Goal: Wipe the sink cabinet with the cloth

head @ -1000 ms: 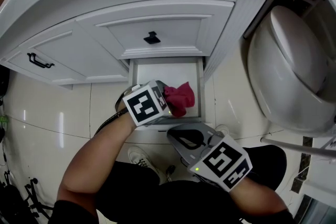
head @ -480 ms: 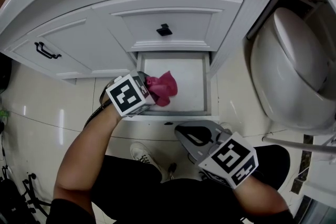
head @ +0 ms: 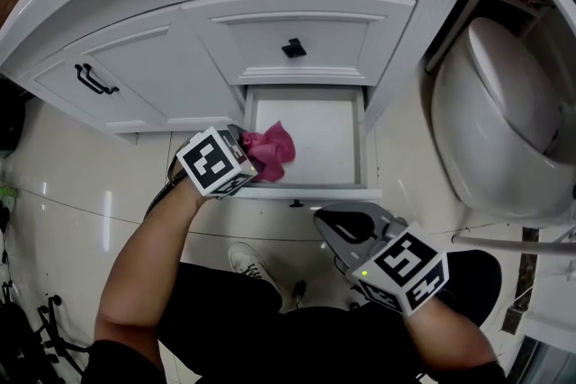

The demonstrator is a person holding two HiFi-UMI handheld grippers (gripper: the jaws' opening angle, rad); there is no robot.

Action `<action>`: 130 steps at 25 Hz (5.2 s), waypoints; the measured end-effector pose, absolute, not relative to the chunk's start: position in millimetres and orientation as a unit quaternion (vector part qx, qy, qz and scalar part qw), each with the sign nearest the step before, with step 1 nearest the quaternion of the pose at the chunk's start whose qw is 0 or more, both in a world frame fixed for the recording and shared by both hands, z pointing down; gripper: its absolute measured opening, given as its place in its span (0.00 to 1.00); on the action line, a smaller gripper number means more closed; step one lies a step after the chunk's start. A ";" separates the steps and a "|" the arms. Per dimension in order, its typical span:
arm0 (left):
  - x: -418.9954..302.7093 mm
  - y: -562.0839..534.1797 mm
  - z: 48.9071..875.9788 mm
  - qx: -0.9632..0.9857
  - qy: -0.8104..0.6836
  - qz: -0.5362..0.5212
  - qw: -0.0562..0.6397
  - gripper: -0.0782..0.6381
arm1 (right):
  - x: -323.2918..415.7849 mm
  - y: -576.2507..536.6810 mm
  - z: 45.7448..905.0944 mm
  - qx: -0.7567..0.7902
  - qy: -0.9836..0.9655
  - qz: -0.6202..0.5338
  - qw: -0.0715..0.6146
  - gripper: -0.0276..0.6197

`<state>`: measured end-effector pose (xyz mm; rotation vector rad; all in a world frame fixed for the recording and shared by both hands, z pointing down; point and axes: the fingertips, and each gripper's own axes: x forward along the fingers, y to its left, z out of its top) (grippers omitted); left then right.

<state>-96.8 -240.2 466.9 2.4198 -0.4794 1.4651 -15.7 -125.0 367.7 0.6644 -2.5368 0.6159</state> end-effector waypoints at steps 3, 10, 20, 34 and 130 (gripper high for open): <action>-99.5 -245.9 454.3 0.843 -0.202 0.482 0.126 0.24 | -12.4 -120.7 366.8 0.250 -0.918 0.220 0.215 0.05; -87.3 -259.2 354.1 0.892 -0.343 0.276 0.104 0.24 | 1.0 -106.6 365.4 0.270 -0.915 0.210 0.214 0.05; 4.7 -191.2 318.1 0.931 -0.298 0.148 0.148 0.24 | 19.6 -92.9 344.9 0.312 -0.914 0.179 0.188 0.05; 61.2 -156.4 349.4 0.938 -0.280 0.140 0.146 0.24 | 36.6 -55.0 365.3 0.315 -0.915 0.150 0.203 0.05; 72.8 -107.5 447.7 0.946 -0.258 0.145 0.135 0.24 | 47.4 -26.5 397.4 0.333 -0.901 0.151 0.232 0.05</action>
